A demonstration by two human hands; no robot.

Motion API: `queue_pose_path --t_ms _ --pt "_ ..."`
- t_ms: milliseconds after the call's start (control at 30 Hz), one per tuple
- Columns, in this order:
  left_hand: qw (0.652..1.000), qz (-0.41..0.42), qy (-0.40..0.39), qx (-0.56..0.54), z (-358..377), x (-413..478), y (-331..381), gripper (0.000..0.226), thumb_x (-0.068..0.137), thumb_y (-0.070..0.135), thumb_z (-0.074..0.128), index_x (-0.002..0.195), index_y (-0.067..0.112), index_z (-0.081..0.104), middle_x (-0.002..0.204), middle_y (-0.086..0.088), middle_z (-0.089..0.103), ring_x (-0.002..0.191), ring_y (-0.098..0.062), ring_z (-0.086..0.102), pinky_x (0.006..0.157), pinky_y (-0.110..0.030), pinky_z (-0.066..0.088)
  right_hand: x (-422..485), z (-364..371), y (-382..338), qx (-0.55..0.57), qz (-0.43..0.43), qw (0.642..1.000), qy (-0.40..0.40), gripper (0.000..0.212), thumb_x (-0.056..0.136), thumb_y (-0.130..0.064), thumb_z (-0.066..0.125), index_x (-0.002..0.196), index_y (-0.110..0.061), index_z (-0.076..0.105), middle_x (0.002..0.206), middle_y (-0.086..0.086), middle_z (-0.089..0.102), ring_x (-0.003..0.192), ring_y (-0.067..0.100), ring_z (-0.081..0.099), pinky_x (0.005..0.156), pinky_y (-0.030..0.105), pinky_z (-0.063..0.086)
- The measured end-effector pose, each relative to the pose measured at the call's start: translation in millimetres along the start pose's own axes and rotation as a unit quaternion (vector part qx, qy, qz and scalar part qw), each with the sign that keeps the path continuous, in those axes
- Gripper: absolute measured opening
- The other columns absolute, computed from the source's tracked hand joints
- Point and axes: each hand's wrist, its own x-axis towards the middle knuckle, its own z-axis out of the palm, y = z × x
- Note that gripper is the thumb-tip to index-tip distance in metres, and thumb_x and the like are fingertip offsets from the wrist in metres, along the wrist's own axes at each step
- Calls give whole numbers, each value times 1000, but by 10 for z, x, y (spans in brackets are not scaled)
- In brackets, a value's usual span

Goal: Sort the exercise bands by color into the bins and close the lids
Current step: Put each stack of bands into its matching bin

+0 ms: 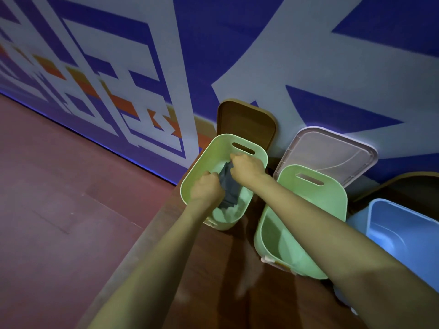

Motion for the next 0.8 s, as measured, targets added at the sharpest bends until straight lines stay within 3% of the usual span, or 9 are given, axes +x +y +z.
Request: queue_pose_path --t_ms 167,300,433,600,800 --pt "974 69 201 -81 -48 -733 81 27 87 6 49 106 7 67 113 -11 60 105 -30 51 88 -39 43 -786 -203 59 92 -17 991 99 27 93 -20 46 117 -12 53 119 10 55 110 32 52 81 38 44" --pt "950 107 265 -125 196 -1333 137 22 83 9 52 97 12 69 102 -7 62 96 -27 54 83 -37 43 -1513 -165 116 139 -52 976 162 27 92 -20 50 117 -13 57 116 6 59 110 26 51 86 35 41" --pt "948 135 265 -118 556 -1854 266 28 76 21 45 90 15 69 92 -7 62 86 -31 57 74 -41 47 -2241 10 190 155 -64 967 194 24 91 -20 52 112 -13 60 111 4 62 106 24 53 87 34 42" --pt "949 164 252 -97 1078 -2369 357 35 75 26 40 93 15 68 94 -6 62 83 -31 57 69 -40 46 -2953 405 379 164 -67 958 225 20 83 -17 58 102 -11 64 96 6 65 90 29 59 78 35 48" --pt "972 143 170 -72 1629 -2724 319 48 75 34 34 106 15 65 112 -6 57 101 -28 51 86 -38 38 -3582 978 583 163 -40 960 224 26 82 -15 60 107 -13 62 103 5 64 95 29 58 83 38 49"
